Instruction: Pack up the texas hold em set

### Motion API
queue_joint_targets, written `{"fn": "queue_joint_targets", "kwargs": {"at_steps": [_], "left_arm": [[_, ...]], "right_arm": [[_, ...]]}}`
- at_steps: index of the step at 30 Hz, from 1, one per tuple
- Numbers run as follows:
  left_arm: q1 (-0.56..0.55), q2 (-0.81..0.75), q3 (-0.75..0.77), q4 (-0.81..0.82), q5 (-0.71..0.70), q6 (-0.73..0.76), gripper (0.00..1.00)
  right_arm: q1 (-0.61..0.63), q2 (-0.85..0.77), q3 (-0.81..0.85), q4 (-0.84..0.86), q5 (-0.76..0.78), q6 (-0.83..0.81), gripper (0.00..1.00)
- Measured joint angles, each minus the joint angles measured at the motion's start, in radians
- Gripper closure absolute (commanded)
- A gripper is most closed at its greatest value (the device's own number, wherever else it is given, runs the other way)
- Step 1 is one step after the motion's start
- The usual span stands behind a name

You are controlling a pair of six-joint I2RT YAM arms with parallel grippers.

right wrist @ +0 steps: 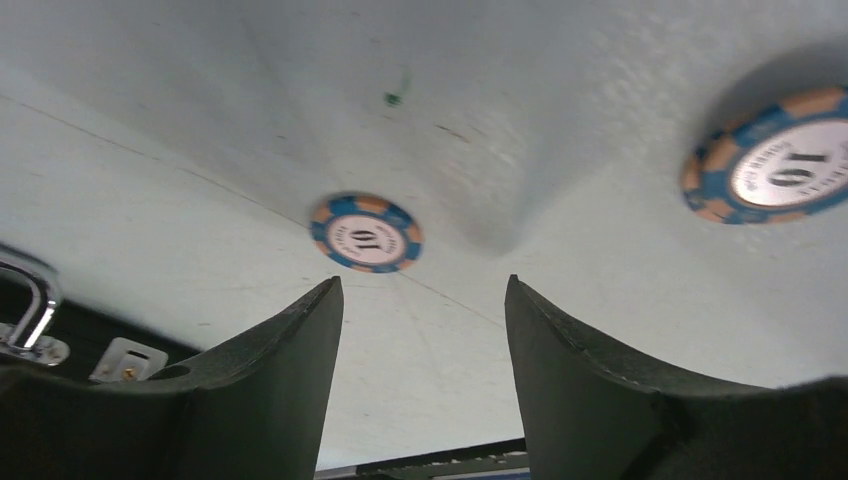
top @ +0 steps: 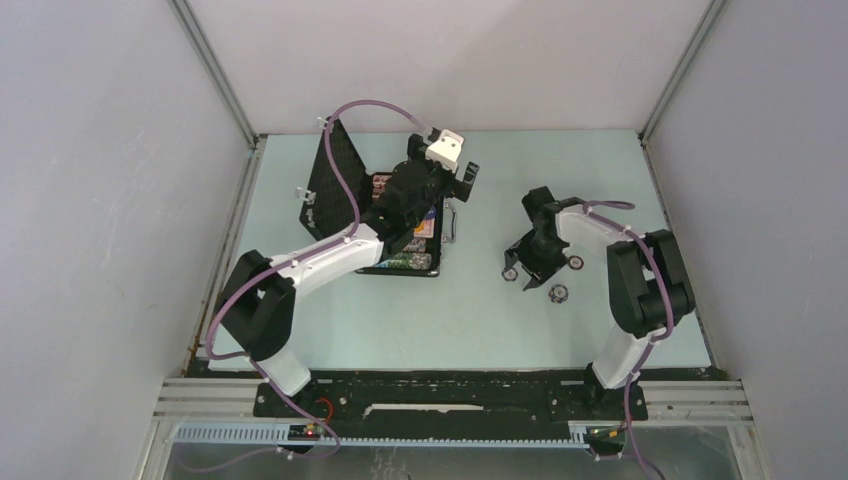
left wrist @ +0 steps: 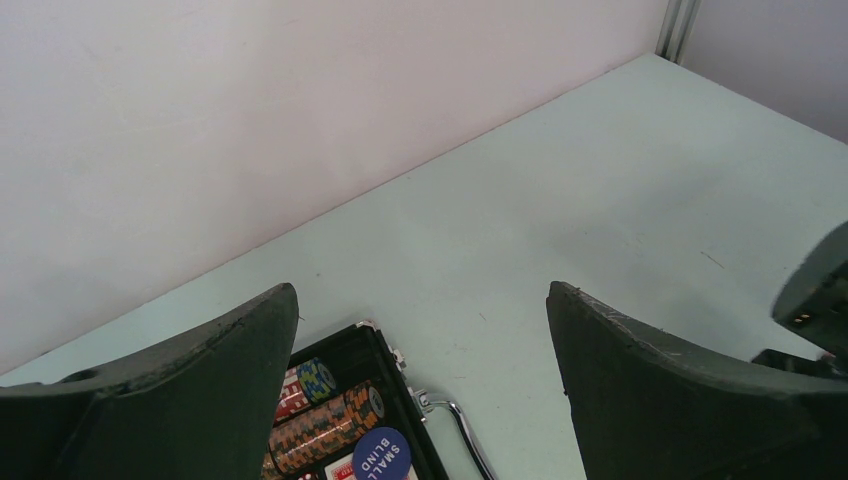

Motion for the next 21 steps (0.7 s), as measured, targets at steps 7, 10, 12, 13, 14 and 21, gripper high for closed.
{"fn": "queue_joint_targets", "kwargs": {"at_steps": [7, 10, 12, 13, 14, 21], "left_arm": [[0.0, 0.0, 0.0, 0.0, 0.0, 0.0, 0.0], [0.001, 0.0, 0.0, 0.0, 0.0, 0.0, 0.0], [0.003, 0.0, 0.0, 0.0, 0.0, 0.0, 0.0], [0.004, 0.0, 0.0, 0.0, 0.0, 0.0, 0.0], [0.005, 0.0, 0.0, 0.0, 0.0, 0.0, 0.0], [0.01, 0.0, 0.0, 0.0, 0.001, 0.0, 0.0]], "right_arm": [[0.011, 0.08, 0.085, 0.02, -0.004, 0.018, 0.31], [0.011, 0.116, 0.106, 0.025, -0.005, 0.02, 0.32], [0.011, 0.135, 0.112, 0.023, -0.01, 0.022, 0.33], [0.012, 0.136, 0.116, 0.021, -0.011, 0.023, 0.34], [0.012, 0.136, 0.117, 0.022, -0.011, 0.026, 0.35], [0.012, 0.144, 0.122, 0.002, -0.007, 0.03, 0.42]]}}
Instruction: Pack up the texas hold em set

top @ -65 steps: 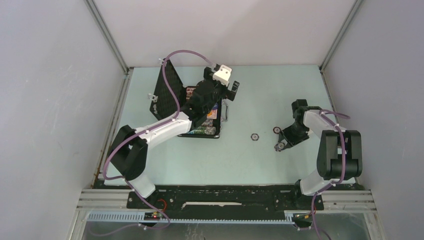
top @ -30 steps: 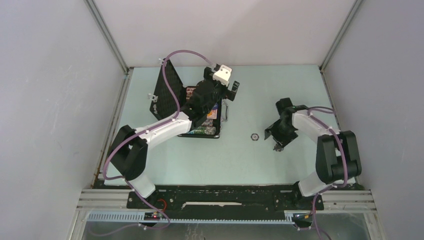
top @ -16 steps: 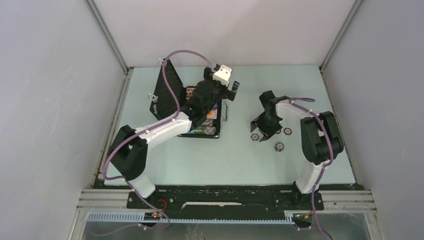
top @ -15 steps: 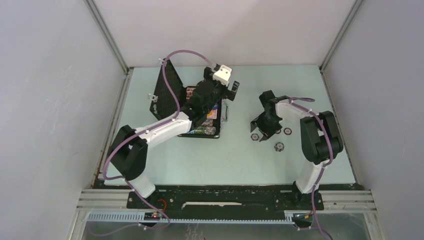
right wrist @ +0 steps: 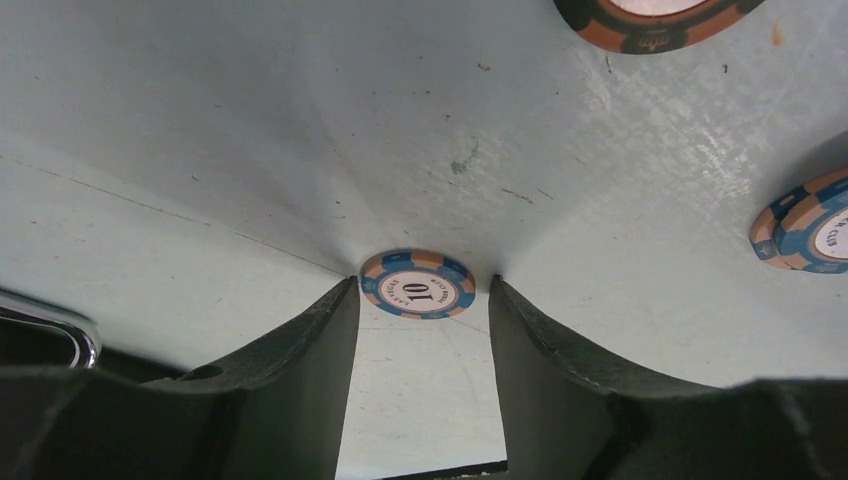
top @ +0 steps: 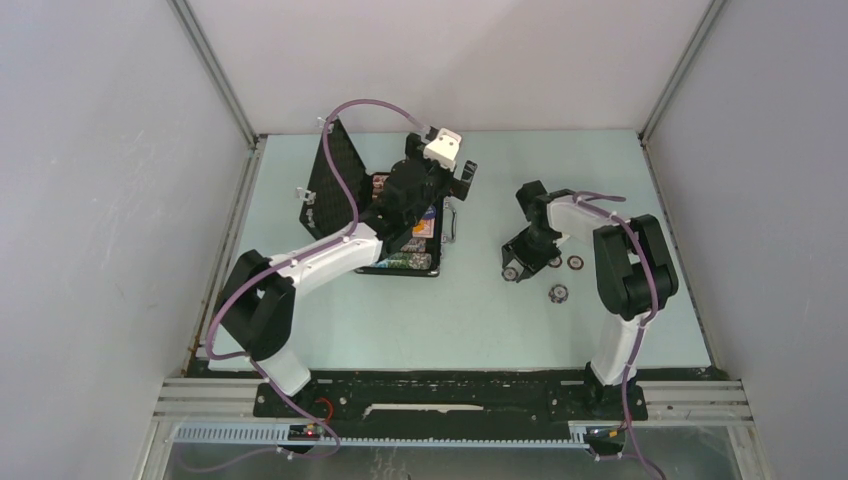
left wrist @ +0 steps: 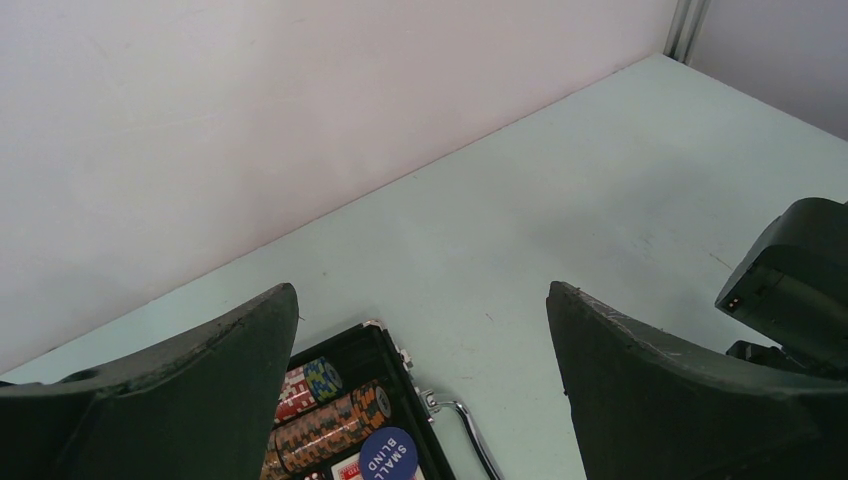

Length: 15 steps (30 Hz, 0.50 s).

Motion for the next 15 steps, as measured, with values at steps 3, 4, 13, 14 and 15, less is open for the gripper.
{"fn": "queue_joint_targets", "kwargs": {"at_steps": [3, 4, 13, 14, 15], "left_arm": [[0.0, 0.0, 0.0, 0.0, 0.0, 0.0, 0.0], [0.0, 0.0, 0.0, 0.0, 0.0, 0.0, 0.0], [0.002, 0.0, 0.0, 0.0, 0.0, 0.0, 0.0], [0.002, 0.0, 0.0, 0.0, 0.0, 0.0, 0.0], [0.002, 0.0, 0.0, 0.0, 0.0, 0.0, 0.0]], "right_arm": [[0.002, 0.011, 0.015, -0.018, 0.005, -0.001, 0.42], [0.003, 0.018, 0.024, -0.027, 0.008, -0.001, 0.41], [0.02, 0.063, 0.082, -0.089, 0.031, -0.008, 0.42], [0.02, 0.063, 0.083, -0.089, 0.031, -0.008, 0.42], [0.021, 0.063, 0.083, -0.09, 0.032, -0.008, 0.43]]}}
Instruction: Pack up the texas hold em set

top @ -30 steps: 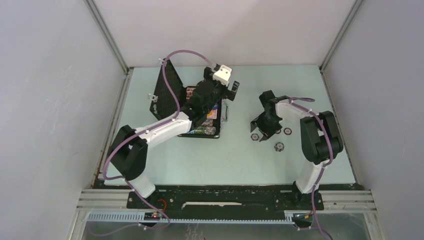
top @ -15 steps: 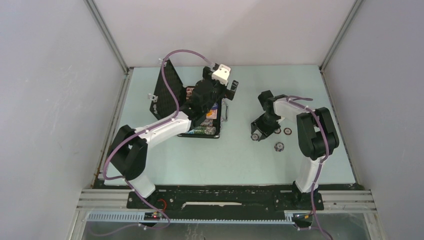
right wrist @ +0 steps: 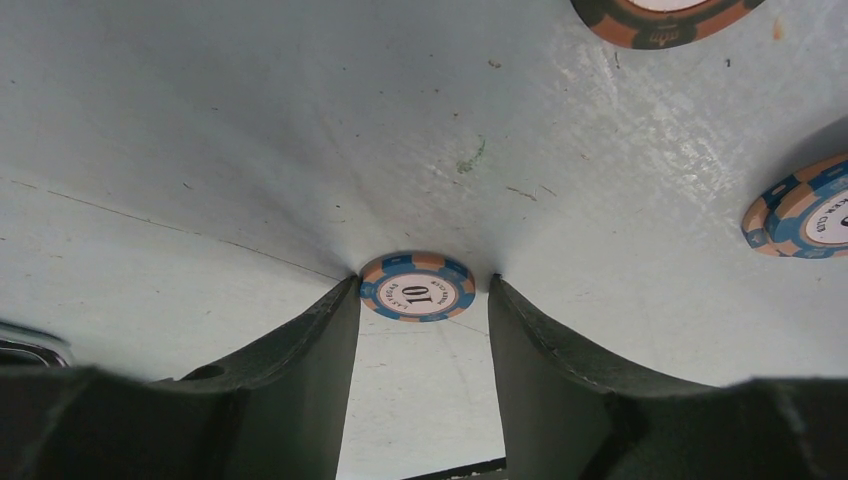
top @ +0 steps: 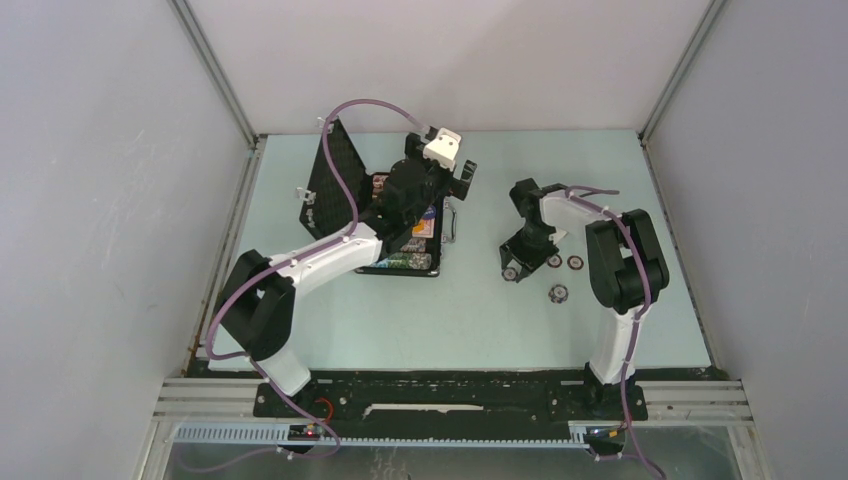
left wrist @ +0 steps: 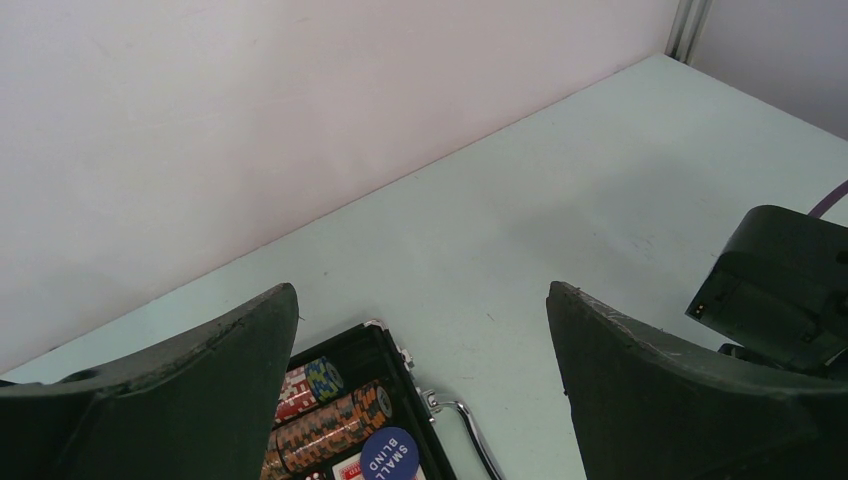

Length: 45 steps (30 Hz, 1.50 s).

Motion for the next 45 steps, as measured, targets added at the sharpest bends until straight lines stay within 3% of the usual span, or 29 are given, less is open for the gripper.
{"fn": "queue_joint_targets", "kwargs": {"at_steps": [19, 29, 37, 45], "left_arm": [[0.001, 0.0, 0.0, 0.0, 0.0, 0.0, 0.0], [0.001, 0.0, 0.0, 0.0, 0.0, 0.0, 0.0], [0.001, 0.0, 0.0, 0.0, 0.001, -0.001, 0.0], [0.001, 0.0, 0.0, 0.0, 0.005, -0.002, 0.0]], "right_arm": [[0.024, -0.012, 0.009, -0.021, 0.034, 0.007, 0.54], [0.011, -0.207, -0.053, -0.07, 0.076, 0.006, 0.54], [-0.142, -0.396, -0.248, -0.075, 0.086, -0.013, 0.53], [-0.293, -0.455, -0.346, -0.066, 0.092, -0.072, 0.53]]}}
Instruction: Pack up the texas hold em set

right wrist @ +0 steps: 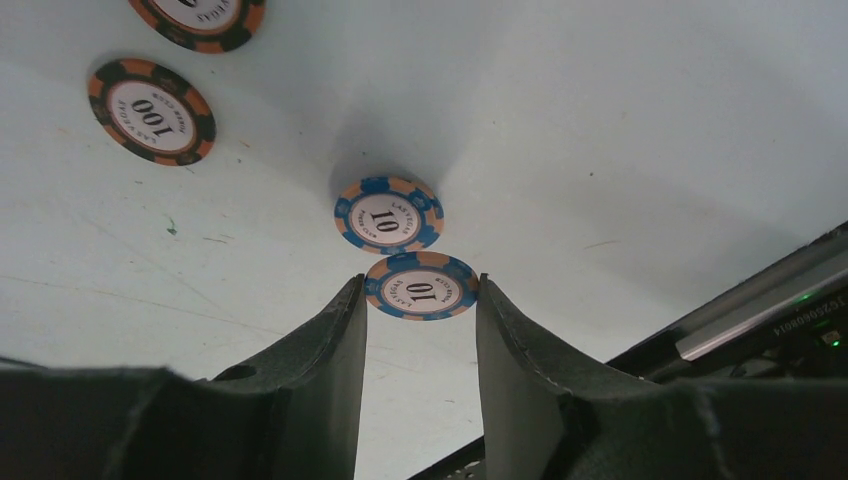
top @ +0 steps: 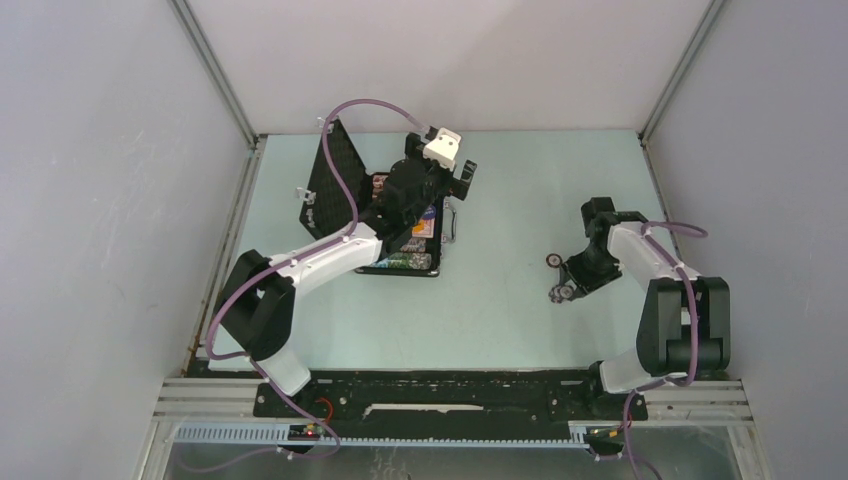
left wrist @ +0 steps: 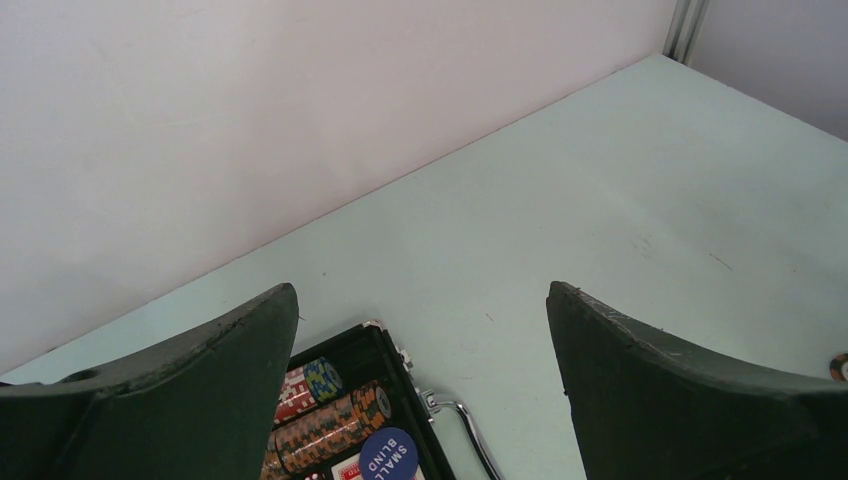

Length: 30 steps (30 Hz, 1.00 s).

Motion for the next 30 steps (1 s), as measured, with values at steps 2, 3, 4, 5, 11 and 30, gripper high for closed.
{"fn": "queue_joint_targets", "kwargs": {"at_steps": [2, 3, 4, 5, 11, 30], "left_arm": [[0.0, 0.0, 0.0, 0.0, 0.0, 0.0, 0.0], [0.0, 0.0, 0.0, 0.0, 0.001, 0.0, 0.0], [0.0, 0.0, 0.0, 0.0, 0.001, 0.0, 0.0], [0.0, 0.0, 0.0, 0.0, 0.001, 0.0, 0.0], [0.0, 0.0, 0.0, 0.0, 0.004, 0.0, 0.0], [0.0, 0.0, 0.0, 0.0, 0.005, 0.0, 0.0]], "right_arm": [[-0.013, 0.0, 0.0, 0.015, -0.003, -0.017, 0.53], [-0.016, 0.001, 0.0, 0.023, -0.006, -0.024, 0.53], [-0.019, 0.004, 0.0, 0.033, -0.009, -0.032, 0.53], [-0.02, 0.006, 0.0, 0.038, -0.012, -0.037, 0.53], [-0.018, 0.055, 0.0, 0.088, -0.04, -0.058, 0.52], [-0.017, 0.109, 0.0, 0.13, -0.04, -0.074, 0.21]]}}
